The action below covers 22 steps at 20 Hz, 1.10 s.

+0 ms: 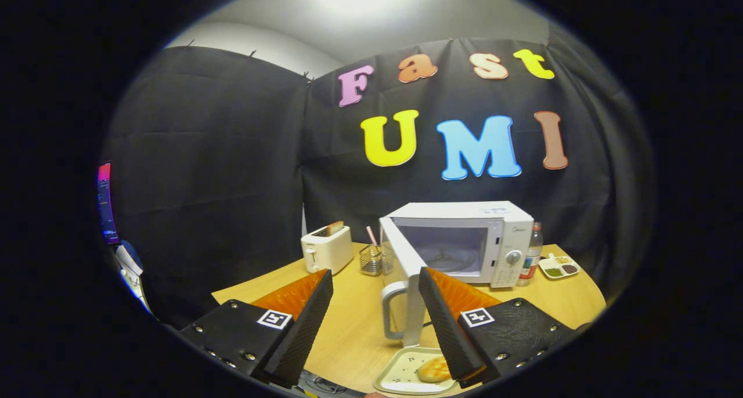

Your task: Open the microwave, put the food inside, and close the microwave door.

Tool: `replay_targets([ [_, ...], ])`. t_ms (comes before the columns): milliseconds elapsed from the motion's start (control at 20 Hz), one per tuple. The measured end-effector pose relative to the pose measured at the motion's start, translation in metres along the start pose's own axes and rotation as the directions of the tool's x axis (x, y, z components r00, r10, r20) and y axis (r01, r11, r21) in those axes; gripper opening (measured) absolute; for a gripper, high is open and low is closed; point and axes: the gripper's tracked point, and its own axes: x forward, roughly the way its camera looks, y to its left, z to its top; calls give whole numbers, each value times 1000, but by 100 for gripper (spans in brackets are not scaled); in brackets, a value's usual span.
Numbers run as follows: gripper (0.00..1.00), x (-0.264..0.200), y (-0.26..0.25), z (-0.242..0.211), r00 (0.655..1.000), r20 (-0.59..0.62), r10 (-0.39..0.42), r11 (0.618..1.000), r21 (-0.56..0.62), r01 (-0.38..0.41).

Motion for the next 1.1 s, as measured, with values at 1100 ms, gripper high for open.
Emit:
replay_targets([
  [1100,97,3,-84,-224,841,-497,-215,966,16,256],
])
